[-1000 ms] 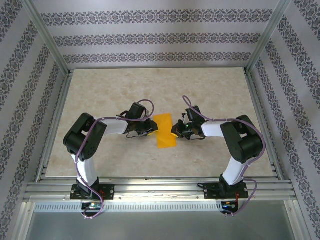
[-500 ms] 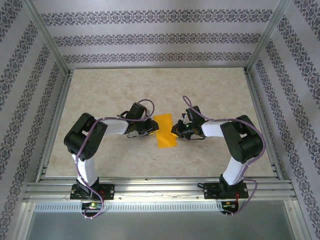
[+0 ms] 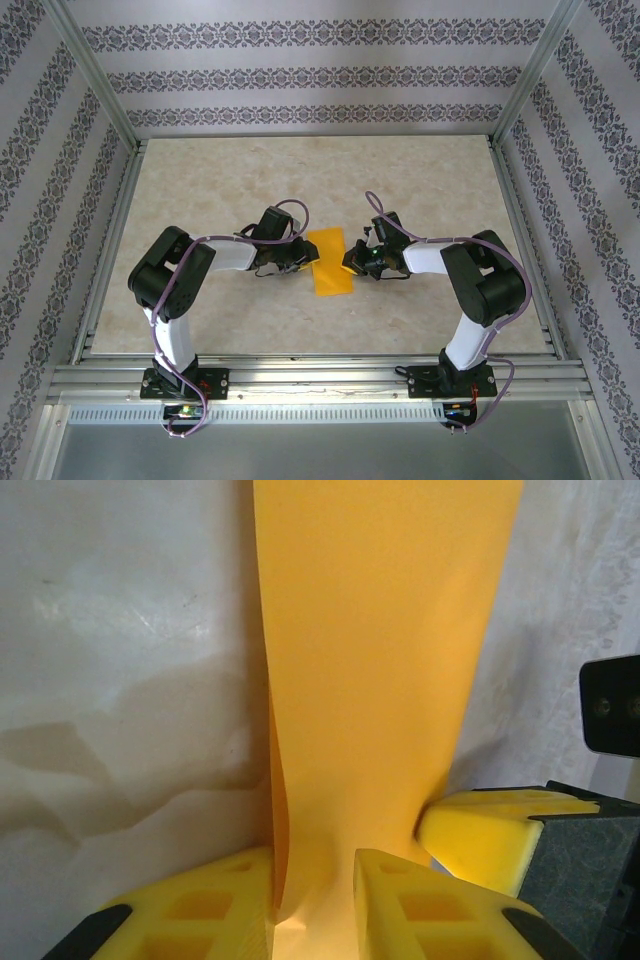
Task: Fold a paper plane with a square sheet of paper (pick it up from the middle)
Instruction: Third fold the triangle at the center of the table.
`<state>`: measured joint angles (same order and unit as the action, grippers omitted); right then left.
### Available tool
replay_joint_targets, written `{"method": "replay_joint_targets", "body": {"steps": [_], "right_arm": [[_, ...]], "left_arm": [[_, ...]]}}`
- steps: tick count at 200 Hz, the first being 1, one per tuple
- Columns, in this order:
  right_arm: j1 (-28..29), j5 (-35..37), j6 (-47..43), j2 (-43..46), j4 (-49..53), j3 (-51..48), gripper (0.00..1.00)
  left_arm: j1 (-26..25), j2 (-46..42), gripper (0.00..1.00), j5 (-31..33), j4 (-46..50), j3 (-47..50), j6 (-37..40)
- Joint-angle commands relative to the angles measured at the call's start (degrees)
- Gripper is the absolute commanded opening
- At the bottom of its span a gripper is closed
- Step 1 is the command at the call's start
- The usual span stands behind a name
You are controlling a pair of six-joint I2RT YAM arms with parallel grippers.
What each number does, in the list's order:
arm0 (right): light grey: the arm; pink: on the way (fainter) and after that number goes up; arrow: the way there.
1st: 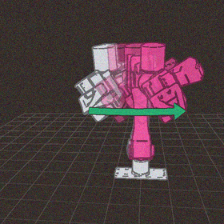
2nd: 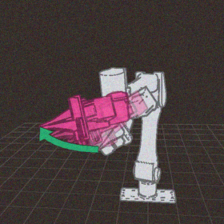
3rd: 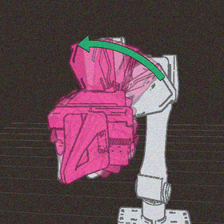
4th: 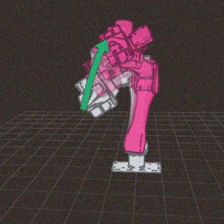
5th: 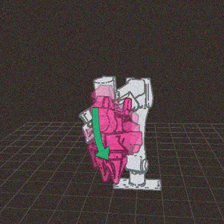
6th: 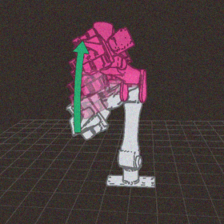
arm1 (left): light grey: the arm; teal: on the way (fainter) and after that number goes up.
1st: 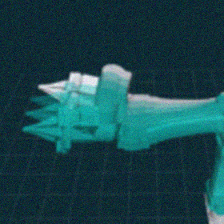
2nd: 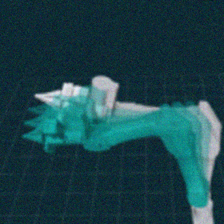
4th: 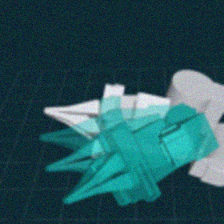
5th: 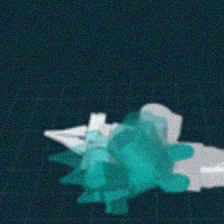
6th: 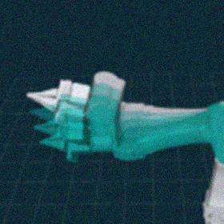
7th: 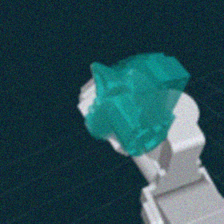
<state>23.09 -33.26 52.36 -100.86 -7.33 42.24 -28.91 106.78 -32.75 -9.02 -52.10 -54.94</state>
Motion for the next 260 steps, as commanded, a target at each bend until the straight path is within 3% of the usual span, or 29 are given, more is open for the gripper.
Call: {"method": "replay_joint_targets", "body": {"steps": [1, 34, 109, 160, 225, 260], "right_arm": [[0.20, 2.05, -0.77, -2.06, 5.49, -1.64, 0.00], [0.02, 2.08, -0.64, -2.06, 5.41, -1.85, 0.01], [0.02, 2.05, -0.47, -1.46, 5.27, -2.11, 0.01], [0.02, 2.01, -0.34, -1.18, 5.26, -2.07, 0.01], [0.16, 0.85, -0.79, -0.43, 4.14, -1.98, 0.04], [0.81, 0.51, -3.32, 4.71, 2.50, -1.98, 0.09]], "left_arm": [[-0.30, -1.98, 0.29, 0.28, -4.86, 1.87, -1.70], [0.43, -1.30, 0.29, -1.78, -11.83, 4.23, -5.23], [0.44, -1.84, 0.21, -1.00, -11.80, 5.50, -5.97], [0.49, -3.23, 0.22, -0.49, -12.68, 6.43, -6.23], [0.50, -2.88, 0.09, -1.35, -13.78, 6.75, -7.26], [0.53, -3.05, 0.02, -1.70, -13.71, 6.68, -8.18]]}}
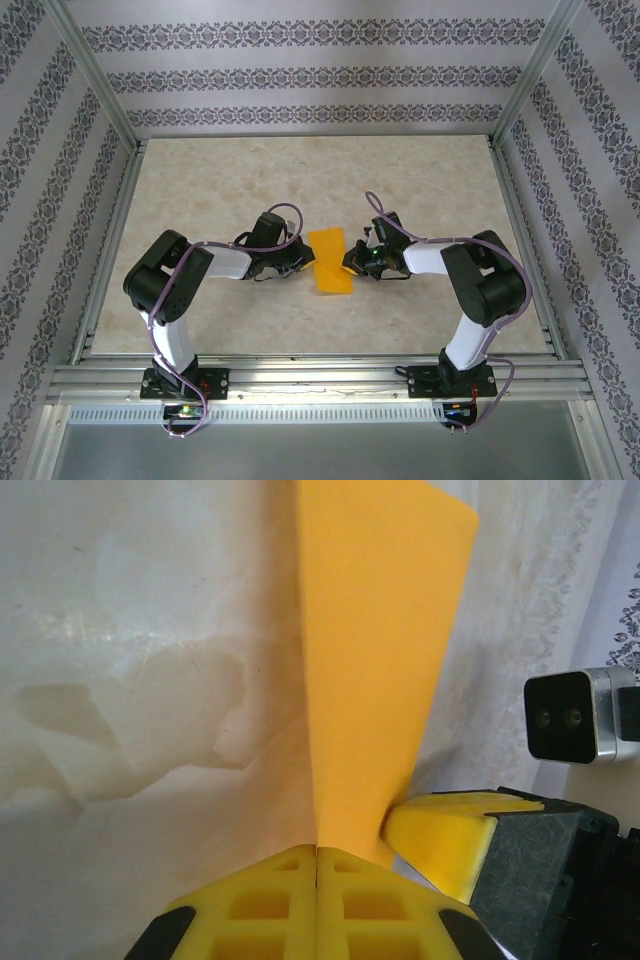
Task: Fold a paper plane with a square sheet of paper (pick it up from the middle)
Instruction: Third fold the triangle at the center of the table.
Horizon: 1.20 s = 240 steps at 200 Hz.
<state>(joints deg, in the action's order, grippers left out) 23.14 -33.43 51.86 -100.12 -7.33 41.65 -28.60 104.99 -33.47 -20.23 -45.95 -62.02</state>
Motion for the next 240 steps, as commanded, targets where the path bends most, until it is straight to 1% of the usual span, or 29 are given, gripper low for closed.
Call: {"method": "replay_joint_targets", "body": {"steps": [1, 29, 46, 65, 77, 88, 97, 100, 106, 115, 121, 129, 137, 146, 161, 172, 181, 194, 202, 214, 228, 240], "right_arm": [[0.77, 0.76, -2.90, 4.19, 2.50, -1.39, 0.09], [1.17, 4.77, -8.10, 12.66, 3.62, -2.04, 0.14], [3.04, 11.57, -14.80, 19.19, 4.93, -3.33, 0.17], [7.37, 20.72, -24.56, 26.63, 4.03, -6.40, 0.21], [9.10, 23.49, -29.28, 30.09, 2.06, -8.93, 0.23], [9.10, 23.52, -30.65, 32.03, 0.64, -10.96, 0.23], [8.56, 23.22, -29.59, 32.90, 0.36, -12.19, 0.24], [8.20, 22.70, -28.80, 33.04, 0.32, -12.59, 0.23], [7.08, 19.07, -28.20, 33.14, 0.02, -13.06, 0.18], [5.19, 12.29, -28.28, 32.91, -0.43, -13.13, 0.13], [4.68, 10.37, -27.56, 32.57, -0.35, -12.73, 0.13], [5.06, 9.16, -27.77, 32.13, -0.20, -12.32, 0.15], [7.01, 9.63, -29.62, 31.99, -0.91, -12.57, 0.18], [10.67, 12.48, -33.75, 32.21, -1.36, -12.93, 0.19], [17.71, 19.41, -42.26, 32.52, -2.49, -14.02, 0.24], [22.28, 24.04, -48.78, 32.54, -3.94, -15.12, 0.24], [25.34, 28.20, -52.32, 32.23, -5.55, -16.16, 0.25], [28.45, 31.30, -56.60, 31.34, -7.29, -17.15, 0.26], [30.16, 33.20, -58.60, 30.59, -8.62, -17.64, 0.28], [32.24, 35.12, -61.15, 29.52, -10.93, -18.41, 0.30], [34.19, 37.09, -63.09, 28.55, -13.81, -19.27, 0.37], [35.33, 38.74, -64.10, 27.54, -16.20, -19.74, 0.40]], "left_arm": [[0.26, -1.27, 0.02, -0.98, -2.47, 0.57, -1.09], [0.30, -2.89, 0.01, -1.06, -2.00, 1.13, -1.70], [0.30, -3.84, 0.01, -1.00, -1.91, 1.63, -2.10], [0.30, -4.83, 0.01, -0.83, -2.26, 2.40, -2.54], [0.30, -5.14, 0.01, -0.54, -2.15, 2.81, -2.73], [0.29, -5.24, 0.01, -0.71, -2.30, 2.98, -2.99], [0.29, -5.32, 0.01, -0.80, -2.85, 3.27, -3.31], [0.34, -5.32, 0.01, -0.88, -2.96, 3.35, -3.41], [0.27, -5.32, 0.01, -0.88, -3.26, 3.49, -3.59], [0.30, -5.38, 0.01, -0.89, -3.35, 3.59, -3.72], [0.30, -5.41, 0.01, -0.90, -3.39, 3.51, -3.72], [0.34, -5.50, 0.01, -0.89, -3.41, 3.59, -3.82], [0.34, -5.65, 0.01, -0.83, -3.64, 3.85, -4.01], [0.29, -5.67, 0.01, -0.74, -3.97, 4.07, -4.24], [0.30, -5.63, 0.01, -0.85, -4.02, 4.05, -4.41], [0.30, -5.67, 0.00, -0.89, -4.16, 4.15, -4.57], [0.27, -5.76, 0.00, -0.89, -4.50, 4.29, -4.75], [0.32, -5.93, 0.00, -0.67, -4.73, 4.47, -4.99], [0.36, -6.03, 0.00, -0.54, -4.84, 4.61, -5.13], [0.30, -6.11, 0.00, -0.56, -4.95, 4.56, -5.30], [0.30, -6.07, 0.00, -0.71, -4.83, 4.40, -5.32], [0.33, -6.11, 0.00, -0.80, -5.08, 4.47, -5.55]]}}
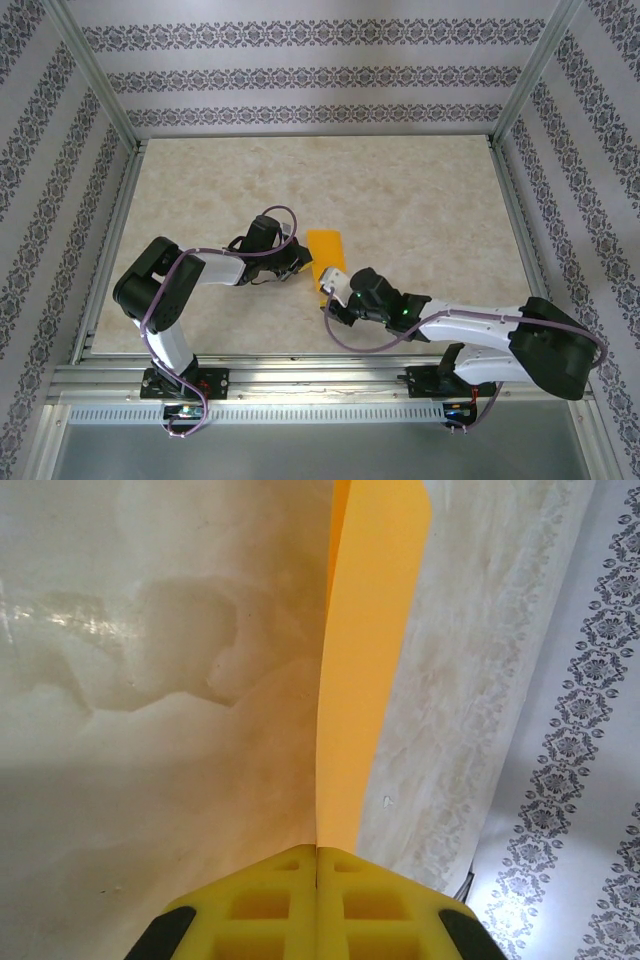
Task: Fold a paper plane with a square sheet of paper (pick it up from the middle)
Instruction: Third fold the triangle at the center of the table.
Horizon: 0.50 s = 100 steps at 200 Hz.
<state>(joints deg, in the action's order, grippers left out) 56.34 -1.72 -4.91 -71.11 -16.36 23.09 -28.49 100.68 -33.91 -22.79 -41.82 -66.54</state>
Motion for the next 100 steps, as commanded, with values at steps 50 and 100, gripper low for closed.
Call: {"method": "replay_joint_targets", "body": {"steps": [50, 100], "right_arm": [[3.89, 12.15, -9.29, -7.93, -8.87, 1.28, 0.43], [5.45, 19.41, -9.24, -11.88, -12.21, 2.02, 0.42]], "left_arm": [[0.21, -2.00, 0.00, -0.20, -2.92, 0.62, -1.36], [0.19, -2.42, 0.00, -0.10, -2.77, 0.97, -1.31]]}}
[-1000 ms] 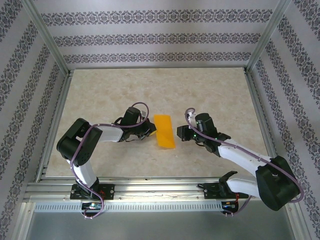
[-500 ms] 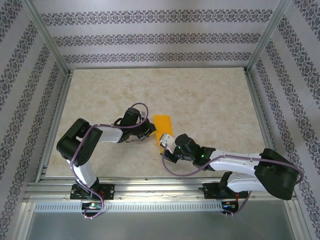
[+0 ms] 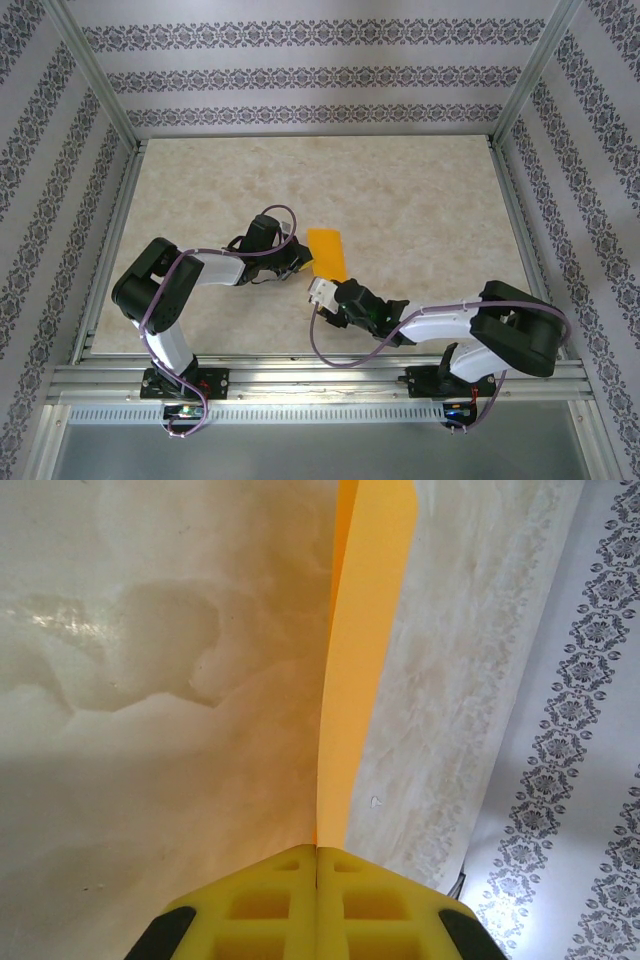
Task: Fold a paper plane with a square sheet of paper (pick it up from the middle)
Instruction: Third fold the triangle at the center of the table.
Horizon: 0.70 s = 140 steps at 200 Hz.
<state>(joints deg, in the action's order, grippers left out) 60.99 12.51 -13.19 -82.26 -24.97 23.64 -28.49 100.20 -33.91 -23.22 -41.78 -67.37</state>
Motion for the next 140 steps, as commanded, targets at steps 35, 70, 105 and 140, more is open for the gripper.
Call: {"method": "replay_joint_targets", "body": {"steps": [35, 70, 105, 140], "right_arm": [[1.14, 7.56, -1.18, -1.23, -4.74, 1.77, 0.38], [1.13, 8.18, -1.01, -1.65, -5.17, 2.11, 0.33], [1.18, 8.04, -0.54, -1.34, -5.69, 1.70, 0.28], [1.16, 7.66, 0.30, -0.88, -5.83, 0.99, 0.18]], "left_arm": [[0.18, -1.92, 0.00, -0.10, -2.43, 0.94, -0.49], [0.19, -1.71, 0.00, -0.19, -2.69, 0.91, -0.74], [0.19, -1.77, 0.00, -0.19, -2.88, 0.89, -0.82], [0.21, -1.68, 0.00, -0.11, -2.95, 1.00, -0.83]]}}
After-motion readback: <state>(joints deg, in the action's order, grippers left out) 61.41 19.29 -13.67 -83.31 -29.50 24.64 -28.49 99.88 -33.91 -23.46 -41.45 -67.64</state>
